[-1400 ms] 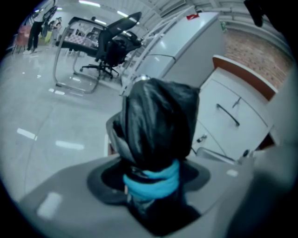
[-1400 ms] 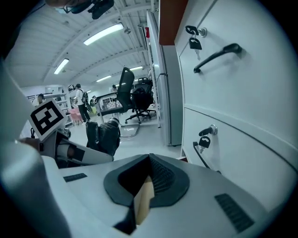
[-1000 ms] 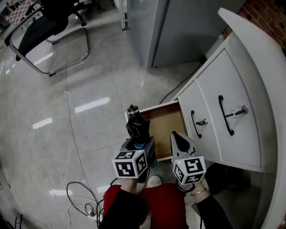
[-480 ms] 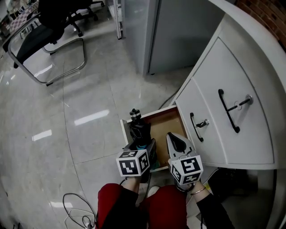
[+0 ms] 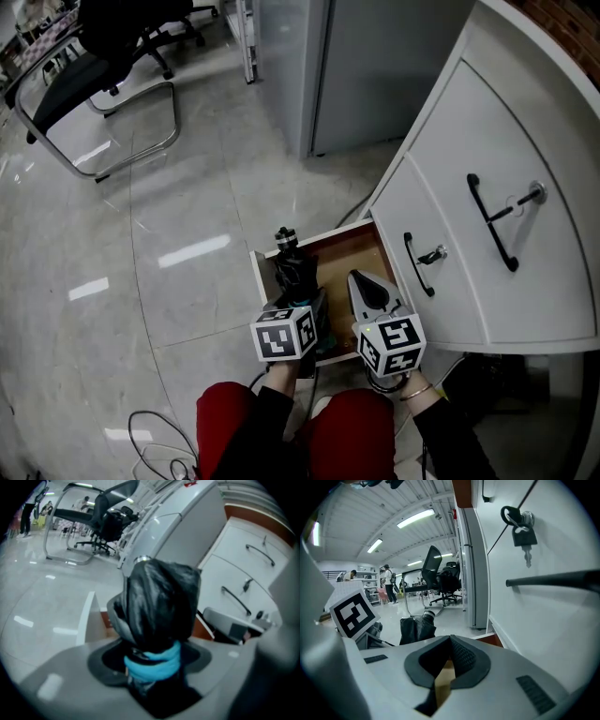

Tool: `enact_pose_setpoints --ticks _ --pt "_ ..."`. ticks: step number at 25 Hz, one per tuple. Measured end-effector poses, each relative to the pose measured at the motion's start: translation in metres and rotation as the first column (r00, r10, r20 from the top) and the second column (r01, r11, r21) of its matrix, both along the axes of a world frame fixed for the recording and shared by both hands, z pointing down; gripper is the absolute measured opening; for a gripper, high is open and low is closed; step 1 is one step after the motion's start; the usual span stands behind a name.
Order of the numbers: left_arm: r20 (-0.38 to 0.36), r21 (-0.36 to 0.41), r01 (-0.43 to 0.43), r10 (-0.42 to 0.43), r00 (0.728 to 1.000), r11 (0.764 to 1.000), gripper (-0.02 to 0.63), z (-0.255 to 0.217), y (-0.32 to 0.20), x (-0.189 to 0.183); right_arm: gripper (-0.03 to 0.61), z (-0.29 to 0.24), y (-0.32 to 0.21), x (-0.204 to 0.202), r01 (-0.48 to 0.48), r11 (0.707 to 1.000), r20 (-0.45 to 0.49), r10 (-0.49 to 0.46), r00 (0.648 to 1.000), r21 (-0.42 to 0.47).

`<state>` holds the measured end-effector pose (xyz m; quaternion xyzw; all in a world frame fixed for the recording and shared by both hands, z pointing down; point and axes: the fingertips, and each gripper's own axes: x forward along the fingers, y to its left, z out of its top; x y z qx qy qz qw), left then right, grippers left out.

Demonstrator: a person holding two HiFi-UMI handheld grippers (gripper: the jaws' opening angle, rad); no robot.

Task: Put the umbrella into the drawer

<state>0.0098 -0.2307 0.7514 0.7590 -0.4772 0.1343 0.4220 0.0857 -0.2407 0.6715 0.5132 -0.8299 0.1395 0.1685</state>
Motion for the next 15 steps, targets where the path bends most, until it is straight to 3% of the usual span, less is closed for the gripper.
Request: enact_pose_setpoints --ticks 15 --pt "-0.013 -0.082 -0.012 0.011 1.0 0.997 0.284 0.042 -0.017 0.016 0.002 0.056 -0.013 -0.001 -0.007 0.988 -0.058 -0.002 0.998 -0.154"
